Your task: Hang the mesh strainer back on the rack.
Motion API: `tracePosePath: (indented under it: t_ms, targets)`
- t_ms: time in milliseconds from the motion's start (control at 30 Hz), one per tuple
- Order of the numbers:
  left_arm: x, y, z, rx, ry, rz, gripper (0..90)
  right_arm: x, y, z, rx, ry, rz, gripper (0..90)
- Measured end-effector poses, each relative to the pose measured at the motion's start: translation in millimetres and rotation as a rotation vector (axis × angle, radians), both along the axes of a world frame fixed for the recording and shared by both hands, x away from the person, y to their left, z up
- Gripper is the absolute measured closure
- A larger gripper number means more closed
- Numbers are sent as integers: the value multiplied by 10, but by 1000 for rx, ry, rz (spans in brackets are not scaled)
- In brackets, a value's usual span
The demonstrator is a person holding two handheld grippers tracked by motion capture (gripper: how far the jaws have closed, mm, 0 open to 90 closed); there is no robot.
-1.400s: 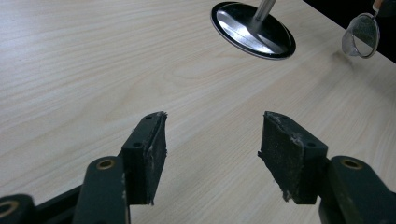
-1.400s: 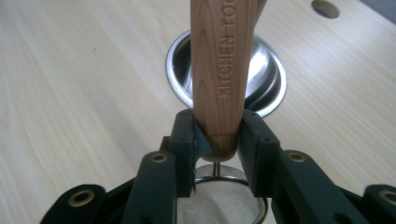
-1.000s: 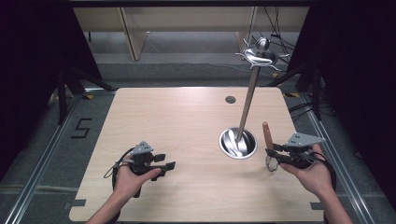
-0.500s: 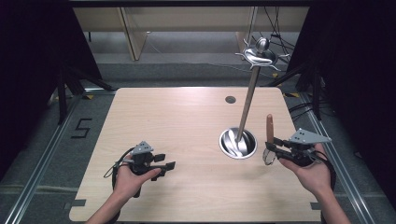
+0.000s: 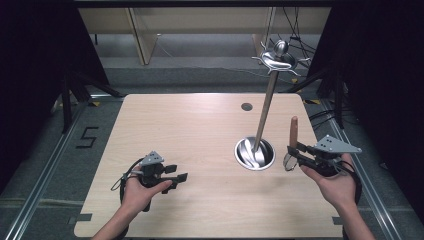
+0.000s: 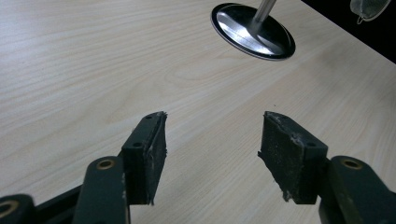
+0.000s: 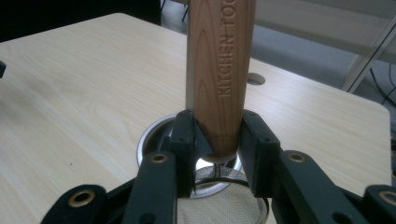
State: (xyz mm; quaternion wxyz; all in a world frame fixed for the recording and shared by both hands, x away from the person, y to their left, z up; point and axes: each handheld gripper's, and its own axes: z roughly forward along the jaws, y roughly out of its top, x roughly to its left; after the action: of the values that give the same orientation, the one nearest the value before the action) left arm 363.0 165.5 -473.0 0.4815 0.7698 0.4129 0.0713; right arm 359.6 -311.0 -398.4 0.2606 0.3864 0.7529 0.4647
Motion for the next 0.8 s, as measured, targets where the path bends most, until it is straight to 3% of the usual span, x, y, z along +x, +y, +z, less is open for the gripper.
tracePosePath:
  t_ms: [67, 133, 200, 233, 333, 433, 467, 500, 800]
  targets:
    - [2, 9, 2, 7, -1, -2, 398, -11, 16, 7, 29, -18, -24, 696]
    - [3, 15, 3, 5, 0, 1, 398, -8, -5, 48, 18, -36, -12, 696]
    - [2, 16, 3, 5, 1, 1, 398, -23, 3, 68, 30, -21, -25, 696]
    - [2, 16, 3, 4, 1, 1, 398, -24, 11, 86, 36, -40, -27, 696]
    - [1, 17, 3, 4, 0, 3, 398, -22, 21, 107, 50, -37, -14, 696]
    - [-1, 19, 2, 4, 0, 5, 398, -11, 21, 127, 52, -66, -5, 696]
    - [-1, 15, 0, -4, -1, 8, 398, -32, 30, 140, 60, -48, -22, 696]
    - [-2, 15, 1, -5, -1, 10, 398, -31, 43, 141, 75, -60, -38, 696]
    - [1, 12, -5, -3, 2, 11, 398, -53, 57, 245, 97, -46, -40, 696]
